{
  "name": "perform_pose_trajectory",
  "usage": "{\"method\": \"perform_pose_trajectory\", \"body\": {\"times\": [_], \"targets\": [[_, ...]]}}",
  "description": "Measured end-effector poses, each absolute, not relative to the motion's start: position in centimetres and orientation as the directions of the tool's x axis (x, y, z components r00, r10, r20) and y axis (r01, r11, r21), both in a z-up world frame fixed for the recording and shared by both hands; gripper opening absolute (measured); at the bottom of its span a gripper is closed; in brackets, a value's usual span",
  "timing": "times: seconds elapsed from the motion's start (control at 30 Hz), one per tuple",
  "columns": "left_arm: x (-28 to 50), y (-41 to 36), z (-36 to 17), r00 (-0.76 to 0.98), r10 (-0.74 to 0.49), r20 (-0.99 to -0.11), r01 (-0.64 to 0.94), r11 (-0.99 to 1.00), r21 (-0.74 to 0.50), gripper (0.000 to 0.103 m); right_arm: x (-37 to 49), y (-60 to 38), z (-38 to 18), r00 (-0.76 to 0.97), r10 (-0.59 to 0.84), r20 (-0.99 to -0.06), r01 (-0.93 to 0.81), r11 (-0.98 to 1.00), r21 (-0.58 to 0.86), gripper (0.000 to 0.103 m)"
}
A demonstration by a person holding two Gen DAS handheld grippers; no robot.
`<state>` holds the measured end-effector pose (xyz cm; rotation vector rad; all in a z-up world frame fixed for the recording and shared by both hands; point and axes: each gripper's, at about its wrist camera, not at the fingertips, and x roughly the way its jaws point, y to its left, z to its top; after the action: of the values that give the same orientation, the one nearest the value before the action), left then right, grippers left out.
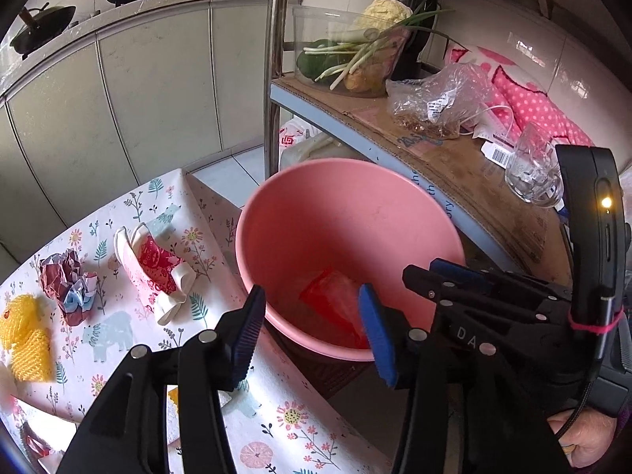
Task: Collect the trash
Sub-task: 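Open both grippers over the pink bucket, dropping wrapper and bubble wrap, then move both grippers back to the table and grasp the steel wool with the right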
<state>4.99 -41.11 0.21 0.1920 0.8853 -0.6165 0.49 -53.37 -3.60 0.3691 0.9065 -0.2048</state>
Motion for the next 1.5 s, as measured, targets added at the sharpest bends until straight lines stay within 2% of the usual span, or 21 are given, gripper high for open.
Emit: {"method": "perform_pose_trajectory", "body": {"times": [0.4,0.7,0.8,0.9,1.5], "targets": [[3.7,-39.5,2.5,0.487,-0.453,-0.747,0.582,0.806,-0.11,0.056,-1.3,-51.6,-1.2,0.647,0.025,-0.762,0.276,0.924,0.266,0.029],[2.7,-35.5,4.7,0.516,-0.46,-0.722,0.567,0.816,-0.115,0.057,-3.5,-48.4,2.0,0.696,0.068,-0.715,0.185,0.945,0.27,0.03],[2.1,-33.8,5.7,0.533,-0.465,-0.707,0.565,0.817,-0.11,0.059,-4.1,-47.1,2.7,0.705,0.097,-0.703,0.144,0.95,0.275,0.037],[1.5,-31.9,6.5,0.553,-0.462,-0.693,0.556,0.825,-0.106,0.06,-4.6,-45.6,3.1,0.706,0.119,-0.698,0.106,0.957,0.271,0.038],[-1.5,-20.1,7.8,0.656,-0.377,-0.654,0.435,0.897,-0.081,0.061,-7.6,-36.7,1.5,0.607,0.333,-0.721,-0.133,0.938,0.321,0.038]]}}
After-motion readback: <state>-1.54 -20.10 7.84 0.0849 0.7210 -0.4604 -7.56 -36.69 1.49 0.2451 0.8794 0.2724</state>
